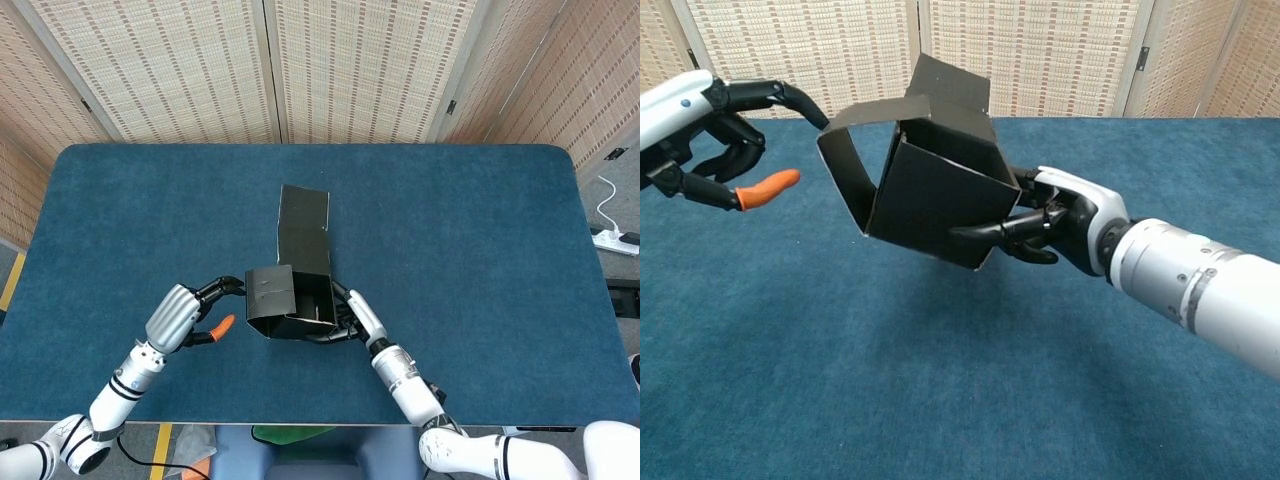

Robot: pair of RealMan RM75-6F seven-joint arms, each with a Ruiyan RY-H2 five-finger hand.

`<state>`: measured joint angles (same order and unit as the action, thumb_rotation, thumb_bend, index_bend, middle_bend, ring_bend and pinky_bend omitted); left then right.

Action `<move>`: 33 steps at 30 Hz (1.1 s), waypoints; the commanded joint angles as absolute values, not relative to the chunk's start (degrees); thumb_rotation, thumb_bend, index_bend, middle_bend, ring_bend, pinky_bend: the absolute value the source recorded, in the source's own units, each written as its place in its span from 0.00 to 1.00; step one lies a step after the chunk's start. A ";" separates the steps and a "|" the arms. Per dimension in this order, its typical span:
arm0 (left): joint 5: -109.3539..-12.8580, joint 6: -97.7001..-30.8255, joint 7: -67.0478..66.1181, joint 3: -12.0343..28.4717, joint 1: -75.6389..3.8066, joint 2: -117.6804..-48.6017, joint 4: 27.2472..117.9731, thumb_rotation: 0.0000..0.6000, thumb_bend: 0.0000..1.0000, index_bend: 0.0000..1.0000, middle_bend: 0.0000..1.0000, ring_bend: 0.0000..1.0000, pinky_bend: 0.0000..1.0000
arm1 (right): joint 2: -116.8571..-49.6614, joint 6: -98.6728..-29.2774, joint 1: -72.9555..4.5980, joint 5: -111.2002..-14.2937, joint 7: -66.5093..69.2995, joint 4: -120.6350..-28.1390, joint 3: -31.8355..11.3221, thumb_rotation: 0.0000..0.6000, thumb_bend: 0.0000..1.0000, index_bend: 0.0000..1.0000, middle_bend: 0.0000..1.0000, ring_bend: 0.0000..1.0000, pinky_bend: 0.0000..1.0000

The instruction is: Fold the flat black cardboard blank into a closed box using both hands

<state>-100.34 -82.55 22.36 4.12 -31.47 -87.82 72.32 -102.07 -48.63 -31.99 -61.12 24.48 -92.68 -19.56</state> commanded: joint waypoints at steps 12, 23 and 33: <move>-103.53 -82.04 19.89 3.23 -34.78 -86.99 73.57 1.00 0.41 0.36 0.39 0.85 0.93 | -104.52 -49.46 -32.40 -63.09 24.74 -90.70 -17.41 1.00 0.13 0.57 0.65 0.75 1.00; -105.86 -81.66 17.55 2.11 -37.12 -87.66 72.40 1.00 0.40 0.36 0.38 0.85 0.93 | -106.74 -51.10 -33.00 -65.45 22.54 -87.96 -15.74 1.00 0.13 0.57 0.65 0.75 1.00; -108.53 -79.71 13.83 0.21 -39.73 -88.17 68.92 1.00 0.40 0.38 0.38 0.85 0.92 | -108.91 -52.13 -33.66 -67.31 20.83 -84.25 -14.72 1.00 0.13 0.57 0.65 0.75 1.00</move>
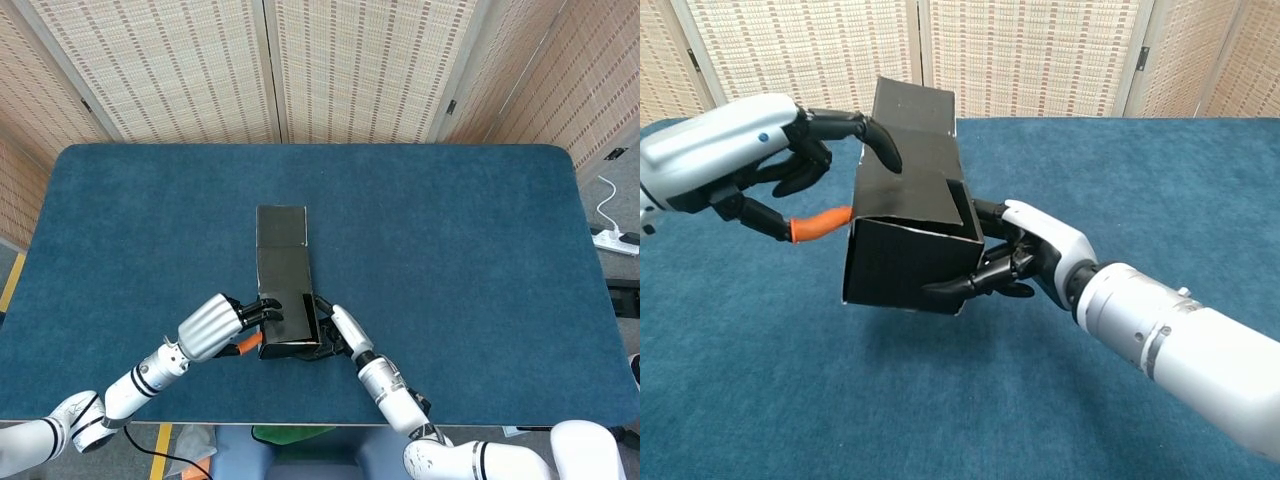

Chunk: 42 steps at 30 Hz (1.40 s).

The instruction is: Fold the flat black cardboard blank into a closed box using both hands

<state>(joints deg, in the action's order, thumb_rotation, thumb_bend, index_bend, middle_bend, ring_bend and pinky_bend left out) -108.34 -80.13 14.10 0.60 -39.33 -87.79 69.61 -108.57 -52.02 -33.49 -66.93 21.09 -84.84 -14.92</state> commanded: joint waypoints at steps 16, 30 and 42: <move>-109.23 -80.77 15.78 -2.72 -40.59 -94.94 57.74 1.00 0.40 0.38 0.40 0.85 0.92 | -109.98 -51.14 -34.81 -69.87 22.27 -75.75 -14.24 1.00 0.13 0.57 0.65 0.75 1.00; -108.97 -82.93 20.52 -4.32 -41.49 -103.80 42.88 1.00 0.40 0.39 0.40 0.82 0.92 | -112.87 -51.20 -36.20 -76.09 27.53 -65.04 -11.58 1.00 0.13 0.57 0.65 0.75 1.00; -110.05 -81.79 19.41 -7.18 -43.42 -104.05 39.50 1.00 0.40 0.39 0.39 0.81 0.90 | -114.90 -52.49 -36.97 -79.60 29.78 -58.24 -9.73 1.00 0.12 0.57 0.64 0.75 1.00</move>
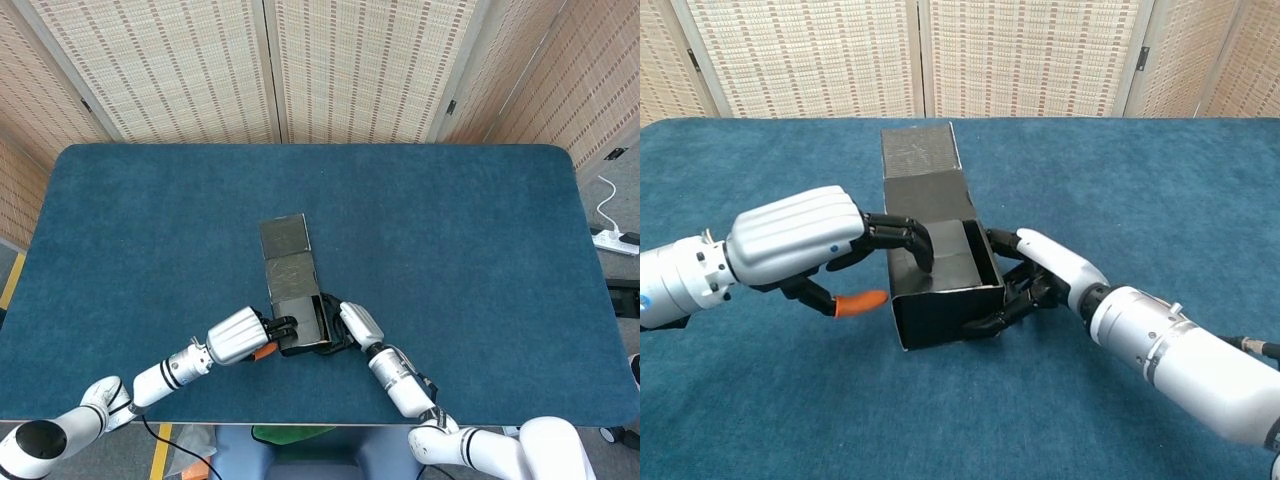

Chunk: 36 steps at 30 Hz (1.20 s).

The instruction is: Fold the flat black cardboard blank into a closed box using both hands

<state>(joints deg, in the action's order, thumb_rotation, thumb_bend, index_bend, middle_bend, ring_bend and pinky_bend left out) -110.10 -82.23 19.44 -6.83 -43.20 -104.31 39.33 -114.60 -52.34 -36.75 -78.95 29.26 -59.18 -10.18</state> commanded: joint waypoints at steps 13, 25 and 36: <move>-109.60 -80.97 17.25 -8.50 -44.19 -102.51 40.45 1.00 0.40 0.38 0.38 0.80 0.89 | -115.79 -53.09 -37.51 -81.58 32.34 -55.03 -8.49 1.00 0.11 0.57 0.63 0.75 1.00; -108.70 -74.21 8.85 -8.54 -46.97 -99.15 48.36 1.00 0.40 0.39 0.38 0.78 0.88 | -115.18 -54.28 -37.27 -82.65 31.90 -57.02 -7.54 1.00 0.10 0.57 0.63 0.75 1.00; -107.59 -70.97 2.83 -8.29 -47.34 -97.53 53.60 1.00 0.40 0.51 0.51 0.78 0.88 | -115.18 -55.11 -36.78 -82.89 31.62 -58.10 -7.01 1.00 0.10 0.57 0.63 0.75 1.00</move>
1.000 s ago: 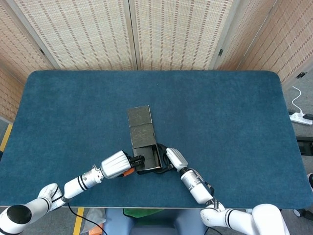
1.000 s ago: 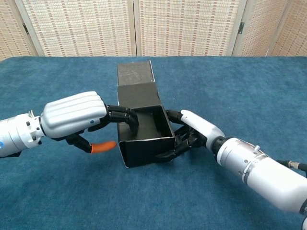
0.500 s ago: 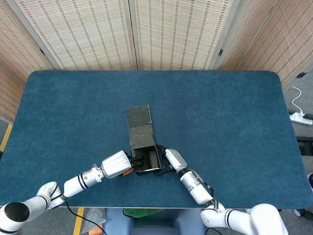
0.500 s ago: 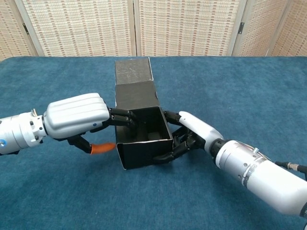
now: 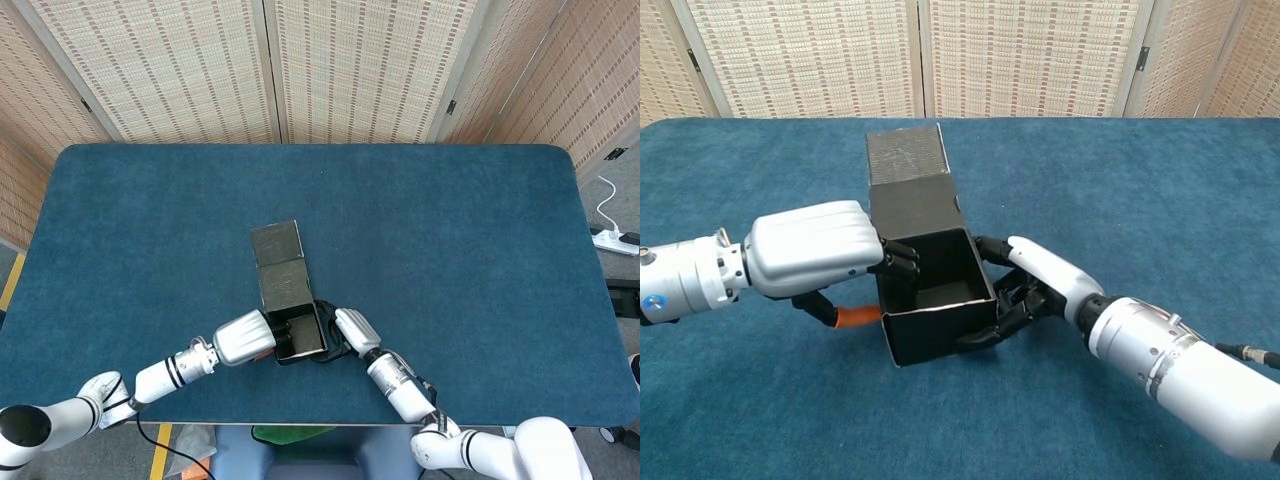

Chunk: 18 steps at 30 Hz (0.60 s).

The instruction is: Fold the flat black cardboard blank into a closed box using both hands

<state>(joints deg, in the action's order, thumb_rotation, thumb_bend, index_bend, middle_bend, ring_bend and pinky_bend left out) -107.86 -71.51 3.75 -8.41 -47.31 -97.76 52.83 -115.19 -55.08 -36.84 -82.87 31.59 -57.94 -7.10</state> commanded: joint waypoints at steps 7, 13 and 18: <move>-106.87 -69.25 0.13 -8.25 -47.17 -97.51 54.76 1.00 0.40 0.53 0.53 0.78 0.88 | -114.91 -55.39 -36.38 -82.79 31.45 -58.94 -6.82 1.00 0.10 0.57 0.63 0.75 1.00; -105.46 -67.16 -1.25 -8.12 -46.80 -97.13 56.30 1.00 0.40 0.57 0.54 0.80 0.87 | -114.77 -55.63 -36.04 -82.84 31.11 -59.54 -6.52 1.00 0.10 0.57 0.63 0.75 1.00; -104.70 -67.57 -0.49 -7.82 -46.12 -97.30 56.69 1.00 0.40 0.64 0.63 0.81 0.87 | -114.65 -55.83 -35.81 -82.78 31.04 -59.95 -6.50 1.00 0.10 0.57 0.63 0.75 1.00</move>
<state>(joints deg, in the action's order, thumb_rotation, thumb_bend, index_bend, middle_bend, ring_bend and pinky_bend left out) -104.78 -67.42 -0.47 -7.89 -46.26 -97.25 56.72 -114.67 -55.84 -35.82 -82.79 31.02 -59.93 -6.50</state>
